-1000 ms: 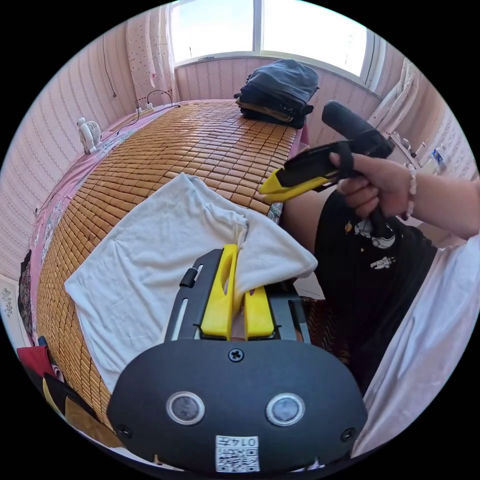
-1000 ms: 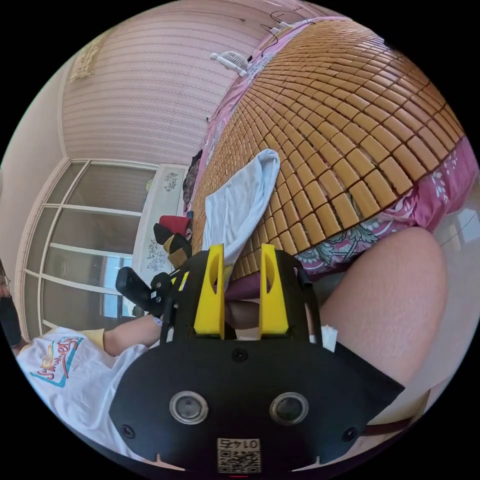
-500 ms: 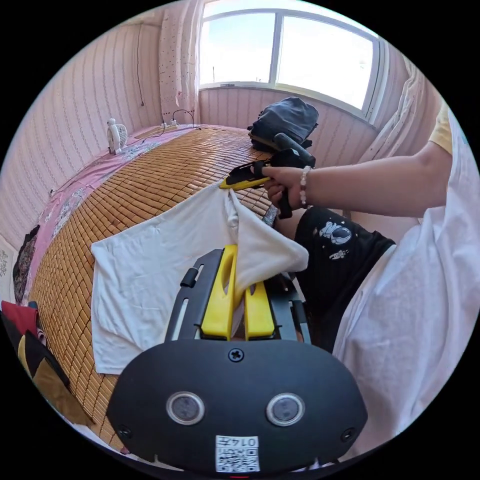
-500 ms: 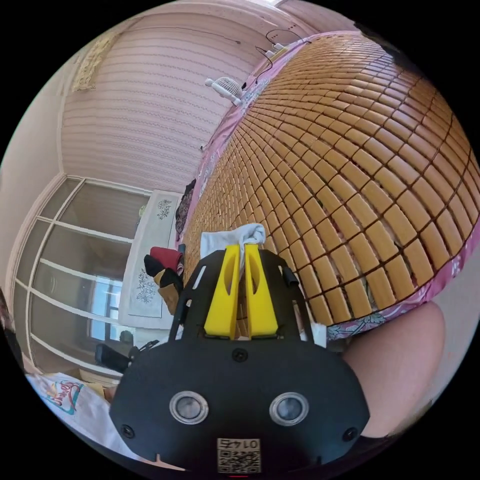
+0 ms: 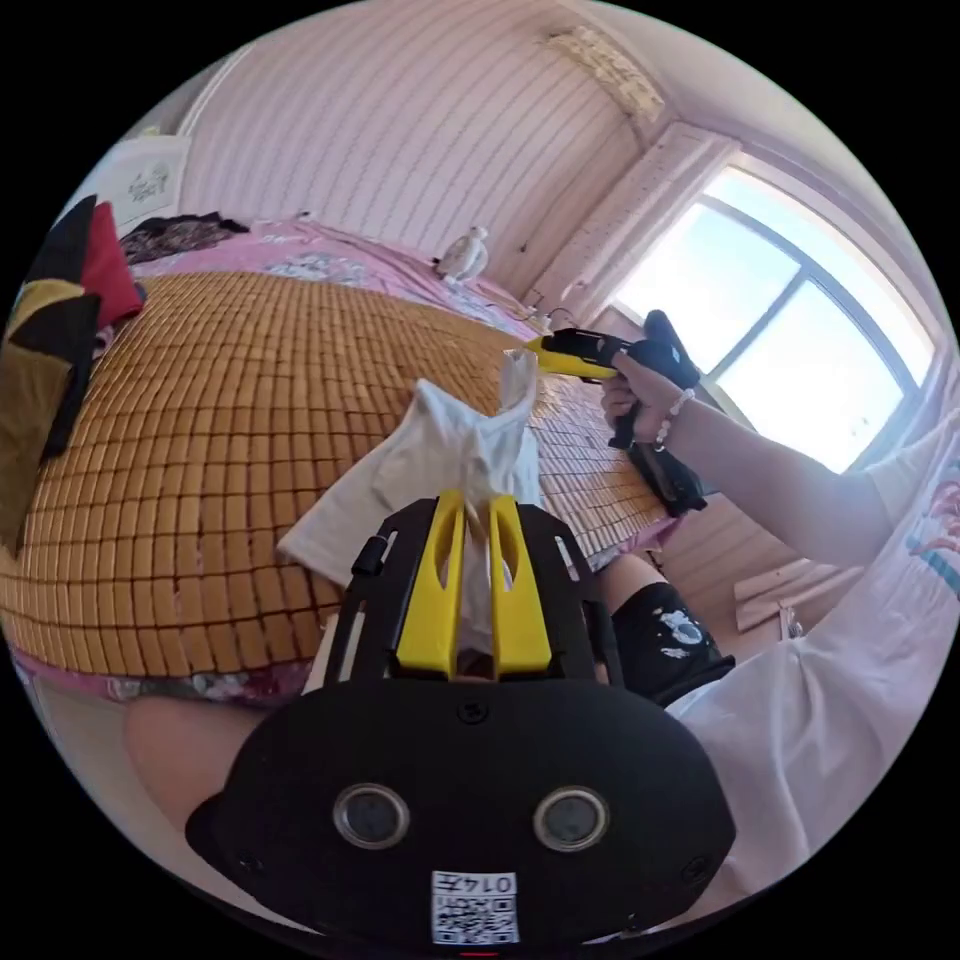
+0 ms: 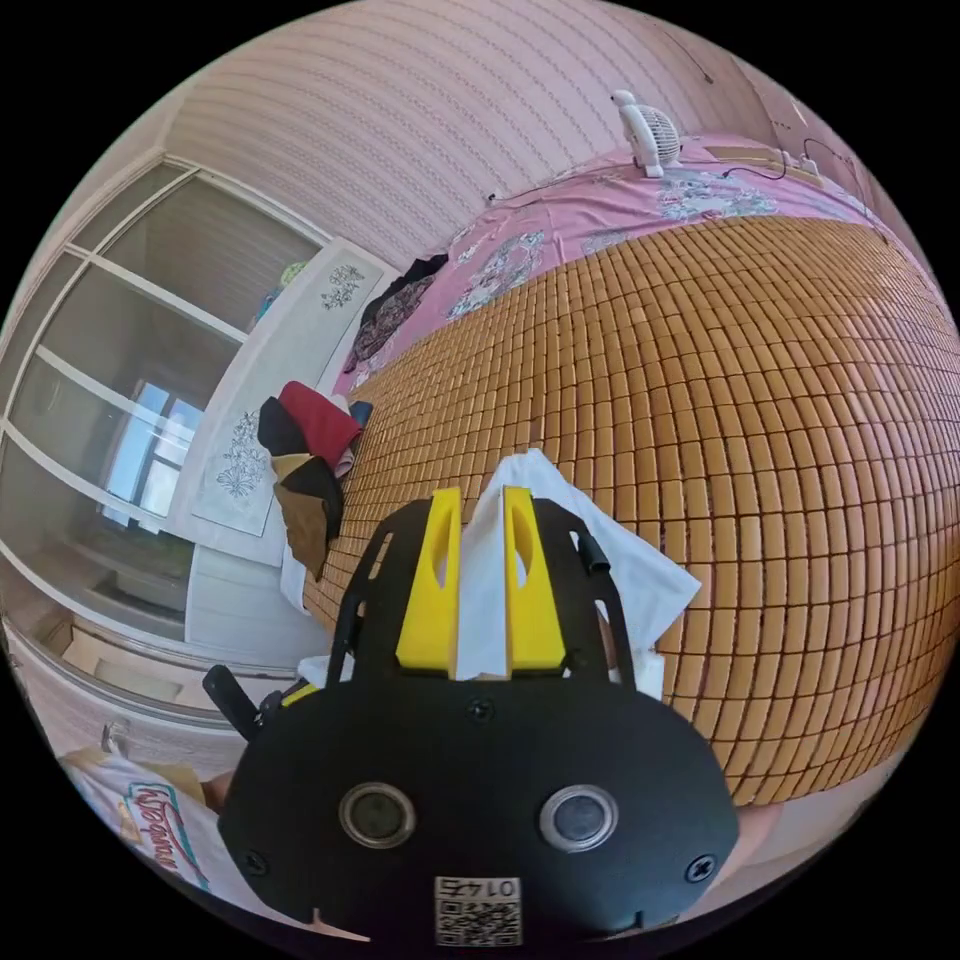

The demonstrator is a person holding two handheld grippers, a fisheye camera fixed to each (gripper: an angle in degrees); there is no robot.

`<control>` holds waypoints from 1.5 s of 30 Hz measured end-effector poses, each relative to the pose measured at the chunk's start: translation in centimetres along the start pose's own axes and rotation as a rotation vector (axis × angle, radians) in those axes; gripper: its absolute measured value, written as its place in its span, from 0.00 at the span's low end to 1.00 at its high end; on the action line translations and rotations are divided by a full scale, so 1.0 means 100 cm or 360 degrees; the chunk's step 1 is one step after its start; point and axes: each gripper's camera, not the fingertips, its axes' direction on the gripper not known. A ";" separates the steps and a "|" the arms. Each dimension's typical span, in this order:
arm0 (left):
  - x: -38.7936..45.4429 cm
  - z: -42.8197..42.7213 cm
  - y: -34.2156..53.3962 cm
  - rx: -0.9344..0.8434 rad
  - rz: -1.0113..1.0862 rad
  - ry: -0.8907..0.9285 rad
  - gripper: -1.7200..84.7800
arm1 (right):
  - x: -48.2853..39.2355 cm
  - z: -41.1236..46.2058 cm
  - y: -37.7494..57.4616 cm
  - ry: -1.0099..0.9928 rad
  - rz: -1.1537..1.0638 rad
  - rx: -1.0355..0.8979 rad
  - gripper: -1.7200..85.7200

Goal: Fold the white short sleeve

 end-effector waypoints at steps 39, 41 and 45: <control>0.138 -0.063 -0.056 0.0015 0.0860 -0.0210 0.02 | -0.071 -0.177 0.182 0.0215 -0.0468 0.0513 0.07; 0.172 -0.061 -0.069 0.0020 0.1013 -0.0117 0.02 | -0.057 -0.228 0.224 0.0297 -0.0339 0.0688 0.07; 0.248 -0.042 -0.106 0.0063 0.1289 0.0165 0.02 | -0.040 -0.308 0.269 0.0443 -0.0207 0.0892 0.07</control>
